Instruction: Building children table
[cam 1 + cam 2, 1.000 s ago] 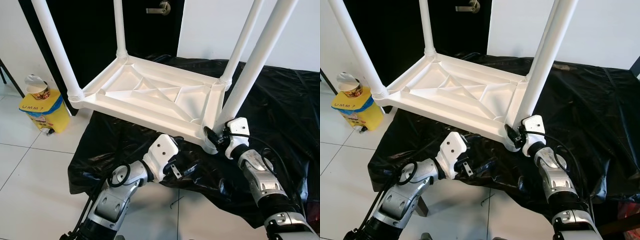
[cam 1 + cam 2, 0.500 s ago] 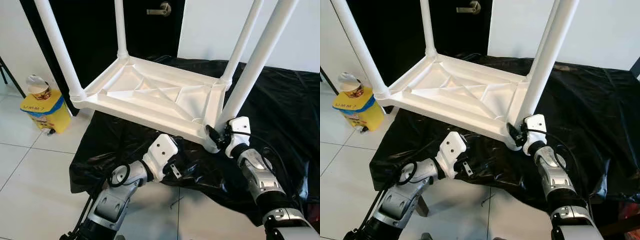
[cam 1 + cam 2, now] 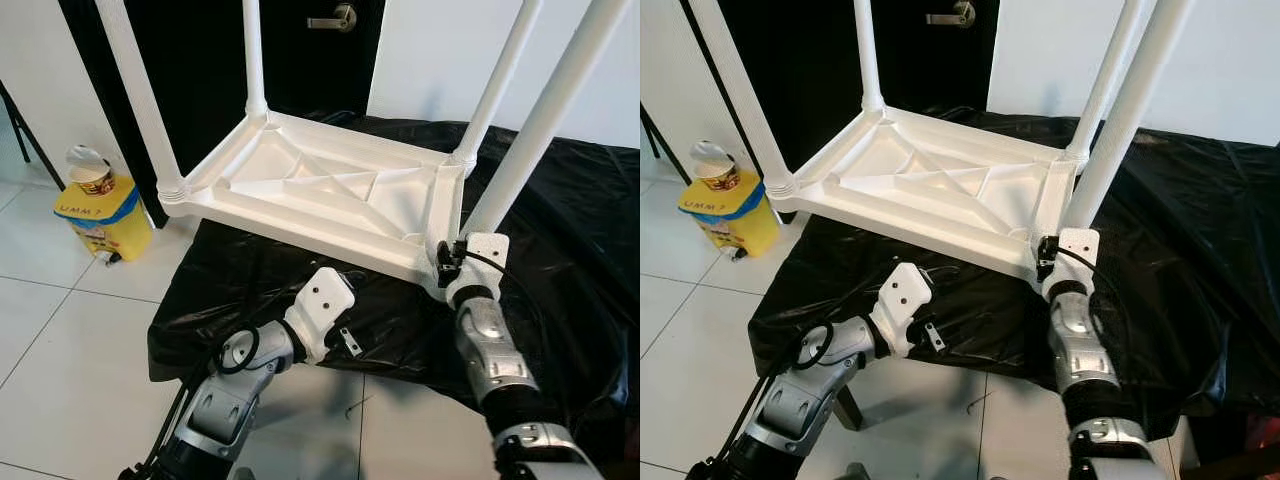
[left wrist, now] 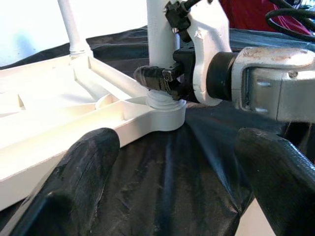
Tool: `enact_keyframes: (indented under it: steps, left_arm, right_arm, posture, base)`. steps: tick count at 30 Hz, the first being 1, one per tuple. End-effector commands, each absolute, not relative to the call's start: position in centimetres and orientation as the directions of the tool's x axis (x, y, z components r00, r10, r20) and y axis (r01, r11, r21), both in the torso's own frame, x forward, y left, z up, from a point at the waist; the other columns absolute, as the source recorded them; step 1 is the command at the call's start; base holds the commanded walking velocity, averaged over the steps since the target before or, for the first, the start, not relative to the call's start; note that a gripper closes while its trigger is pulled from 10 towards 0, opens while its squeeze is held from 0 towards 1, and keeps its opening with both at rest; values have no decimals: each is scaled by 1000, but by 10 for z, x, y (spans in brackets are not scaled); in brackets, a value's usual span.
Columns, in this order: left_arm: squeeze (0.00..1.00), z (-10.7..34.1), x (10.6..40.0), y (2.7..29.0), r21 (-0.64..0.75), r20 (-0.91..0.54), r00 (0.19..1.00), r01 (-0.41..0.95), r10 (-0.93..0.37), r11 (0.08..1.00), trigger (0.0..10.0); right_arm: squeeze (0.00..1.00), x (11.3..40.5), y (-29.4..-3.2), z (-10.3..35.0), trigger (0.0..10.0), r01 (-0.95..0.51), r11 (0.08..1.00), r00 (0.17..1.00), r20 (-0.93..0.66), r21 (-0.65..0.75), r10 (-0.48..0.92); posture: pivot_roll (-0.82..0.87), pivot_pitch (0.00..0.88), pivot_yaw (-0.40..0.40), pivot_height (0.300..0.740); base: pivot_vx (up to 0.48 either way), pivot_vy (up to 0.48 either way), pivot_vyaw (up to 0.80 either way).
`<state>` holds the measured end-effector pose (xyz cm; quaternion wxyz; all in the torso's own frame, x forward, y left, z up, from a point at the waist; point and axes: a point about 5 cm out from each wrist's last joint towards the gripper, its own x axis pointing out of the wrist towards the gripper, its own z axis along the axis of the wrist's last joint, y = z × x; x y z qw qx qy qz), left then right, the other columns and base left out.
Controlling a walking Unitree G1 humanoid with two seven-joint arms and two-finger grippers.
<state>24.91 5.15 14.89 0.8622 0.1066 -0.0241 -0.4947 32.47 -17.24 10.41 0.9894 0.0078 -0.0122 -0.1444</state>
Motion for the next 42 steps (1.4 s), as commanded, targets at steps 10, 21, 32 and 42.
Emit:
enact_keyframes:
  steps: [10, 21, 32, 42]
  left_arm:
    - [0, 150, 250, 51, 211, -56, 543, 827, -838, 522, 10000]
    - [0, 150, 247, 52, 207, -52, 554, 820, -831, 534, 10000]
    - [0, 147, 243, 53, 192, -53, 565, 815, -823, 547, 10000]
    - [0, 148, 244, 54, 195, -56, 571, 811, -819, 552, 10000]
  right_arm:
    - [0, 318, -172, 88, 10000, 317, 948, 947, -53, -15, -317]
    - [1000, 317, -171, 108, 10000, 192, 981, 979, 62, 1, -192]
    - [0, 303, -203, 96, 10000, -157, 987, 988, 3, -38, 157]
    - [0, 316, -213, 102, 10000, -366, 918, 930, -52, -154, 363]
  posture:
    - [57, 26, -91, 740]
    - [63, 35, -103, 740]
    - [62, 53, -117, 740]
    - [81, 51, -119, 740]
  base:
    - [0, 0, 0]
    - [0, 0, 0]
    - [0, 0, 0]
    - [0, 0, 0]
